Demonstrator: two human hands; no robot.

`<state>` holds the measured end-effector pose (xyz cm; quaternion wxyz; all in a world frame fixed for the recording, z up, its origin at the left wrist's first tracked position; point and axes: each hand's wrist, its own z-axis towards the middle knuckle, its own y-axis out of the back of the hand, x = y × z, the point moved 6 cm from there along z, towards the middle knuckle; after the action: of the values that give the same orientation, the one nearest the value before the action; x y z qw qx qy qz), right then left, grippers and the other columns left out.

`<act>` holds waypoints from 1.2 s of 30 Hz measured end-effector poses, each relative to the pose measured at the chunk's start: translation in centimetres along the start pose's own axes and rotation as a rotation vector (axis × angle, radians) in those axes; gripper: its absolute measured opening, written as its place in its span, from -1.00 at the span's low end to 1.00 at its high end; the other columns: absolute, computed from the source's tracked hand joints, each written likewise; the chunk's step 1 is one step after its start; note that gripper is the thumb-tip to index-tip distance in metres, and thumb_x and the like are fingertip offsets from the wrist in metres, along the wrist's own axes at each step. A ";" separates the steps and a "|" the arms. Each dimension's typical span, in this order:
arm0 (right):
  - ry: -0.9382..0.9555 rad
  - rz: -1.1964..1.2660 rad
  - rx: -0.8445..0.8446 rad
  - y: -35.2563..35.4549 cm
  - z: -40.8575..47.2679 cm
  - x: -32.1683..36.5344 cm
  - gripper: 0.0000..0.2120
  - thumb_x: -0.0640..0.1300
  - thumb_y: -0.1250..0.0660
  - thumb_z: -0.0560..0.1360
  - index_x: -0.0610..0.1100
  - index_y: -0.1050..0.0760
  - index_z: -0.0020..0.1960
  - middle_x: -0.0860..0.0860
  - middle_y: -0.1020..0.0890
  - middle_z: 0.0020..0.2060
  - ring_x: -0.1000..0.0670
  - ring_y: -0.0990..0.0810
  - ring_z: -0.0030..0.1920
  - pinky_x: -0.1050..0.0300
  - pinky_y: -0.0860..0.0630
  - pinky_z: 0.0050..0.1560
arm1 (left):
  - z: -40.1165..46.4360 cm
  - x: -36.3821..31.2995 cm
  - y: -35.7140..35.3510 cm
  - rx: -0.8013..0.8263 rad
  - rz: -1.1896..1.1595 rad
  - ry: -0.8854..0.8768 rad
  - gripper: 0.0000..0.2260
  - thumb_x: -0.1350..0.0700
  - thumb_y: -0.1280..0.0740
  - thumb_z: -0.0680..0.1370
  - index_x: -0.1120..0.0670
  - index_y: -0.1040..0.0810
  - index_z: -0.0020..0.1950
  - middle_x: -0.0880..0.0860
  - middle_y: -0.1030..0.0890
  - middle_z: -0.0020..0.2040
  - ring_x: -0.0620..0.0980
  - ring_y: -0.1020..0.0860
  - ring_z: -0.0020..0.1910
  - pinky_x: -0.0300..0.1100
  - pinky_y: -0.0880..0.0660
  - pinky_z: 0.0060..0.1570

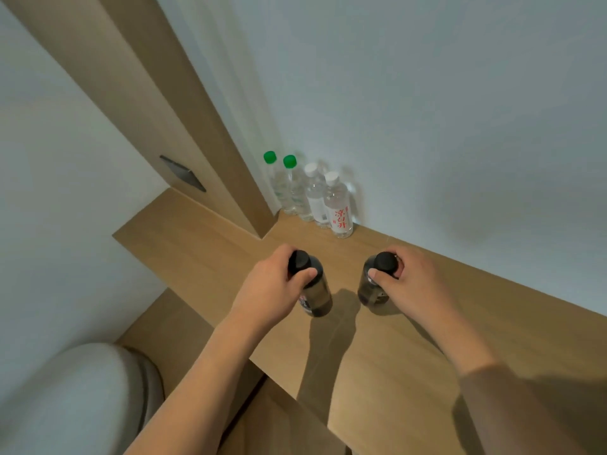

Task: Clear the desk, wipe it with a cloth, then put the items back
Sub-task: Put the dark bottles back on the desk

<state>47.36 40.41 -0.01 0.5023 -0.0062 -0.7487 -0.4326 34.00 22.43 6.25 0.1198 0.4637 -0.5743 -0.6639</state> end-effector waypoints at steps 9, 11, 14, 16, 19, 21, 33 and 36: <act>-0.048 -0.068 0.002 0.3 6.6 -3.3 -0.81 0.06 -0.40 0.53 0.10 -0.45 0.08 0.14 -0.48 -0.06 0.07 -0.49 -0.10 0.09 -0.50 -0.02 | 13.7 -2.8 -6.5 0.125 0.029 -0.086 -0.77 -0.02 -0.35 0.61 0.07 -0.35 0.08 -0.03 -0.48 -0.18 -0.06 -0.45 -0.25 -0.19 -0.28 -0.37; -0.054 -0.064 -0.016 0.1 7.2 -4.2 -0.82 0.04 -0.41 0.52 0.08 -0.47 0.08 0.19 -0.45 -0.13 0.09 -0.47 -0.16 0.13 -0.47 -0.09 | 16.3 -3.7 -8.5 0.172 0.036 -0.089 -0.76 -0.01 -0.33 0.63 0.09 -0.33 0.09 0.03 -0.50 -0.14 0.03 -0.48 -0.21 -0.12 -0.32 -0.33; -0.057 -0.032 -0.051 0.1 7.6 -5.6 -0.78 0.01 -0.45 0.50 0.02 -0.52 0.10 0.22 -0.42 -0.18 0.13 -0.46 -0.18 0.16 -0.47 -0.13 | 19.3 -4.1 -11.1 0.220 0.088 -0.086 -0.77 0.02 -0.31 0.64 0.11 -0.31 0.06 0.02 -0.46 -0.19 0.10 -0.49 -0.20 -0.05 -0.35 -0.28; -0.025 -0.030 -0.062 0.0 7.9 -6.0 -0.75 -0.01 -0.47 0.48 0.00 -0.54 0.12 0.24 -0.41 -0.19 0.14 -0.46 -0.19 0.17 -0.46 -0.13 | 20.9 -4.2 -12.1 0.224 0.130 -0.108 -0.79 0.04 -0.30 0.65 0.13 -0.32 0.07 0.03 -0.45 -0.18 0.09 -0.47 -0.20 -0.05 -0.34 -0.24; -0.024 -0.052 -0.042 -0.2 8.5 -6.7 -0.69 -0.01 -0.48 0.47 -0.03 -0.54 0.18 0.18 -0.45 -0.11 0.10 -0.48 -0.16 0.18 -0.48 -0.06 | 22.9 -4.3 -12.6 0.185 0.149 -0.118 -0.79 0.06 -0.29 0.66 0.17 -0.34 0.08 0.08 -0.47 -0.12 0.09 -0.44 -0.18 -0.05 -0.32 -0.21; -0.033 -0.039 -0.033 -0.3 9.1 -7.1 -0.68 -0.03 -0.48 0.48 -0.04 -0.54 0.20 0.14 -0.46 -0.09 0.11 -0.48 -0.17 0.20 -0.47 -0.08 | 23.7 -4.5 -12.9 0.159 0.155 -0.103 -0.79 0.06 -0.28 0.66 0.19 -0.36 0.10 0.09 -0.47 -0.12 0.11 -0.43 -0.18 -0.05 -0.32 -0.20; -0.068 -0.091 -0.010 -0.7 15.8 -6.2 -0.83 0.02 -0.35 0.55 0.01 -0.50 0.10 0.04 -0.49 0.02 -0.05 -0.50 0.02 0.01 -0.48 0.07 | 17.6 -1.9 -9.2 -0.024 -0.033 -0.078 -0.68 0.06 -0.18 0.70 0.09 -0.34 0.44 0.03 -0.60 -0.13 0.11 -0.58 -0.13 -0.05 -0.32 -0.22; -0.066 -0.093 -0.059 -1.6 17.2 -5.9 -0.83 0.01 -0.33 0.56 -0.04 -0.48 0.09 0.00 -0.50 0.05 -0.09 -0.51 0.05 -0.03 -0.49 0.08 | 15.0 0.1 -9.3 0.005 -0.047 -0.029 -0.72 0.02 -0.16 0.70 0.06 -0.39 0.40 -0.04 -0.57 -0.16 -0.01 -0.53 -0.20 -0.10 -0.34 -0.21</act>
<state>36.71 53.20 -7.64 0.4561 -0.0006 -0.7513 -0.4770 26.13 35.05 -3.29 0.0947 0.4677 -0.5667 -0.6716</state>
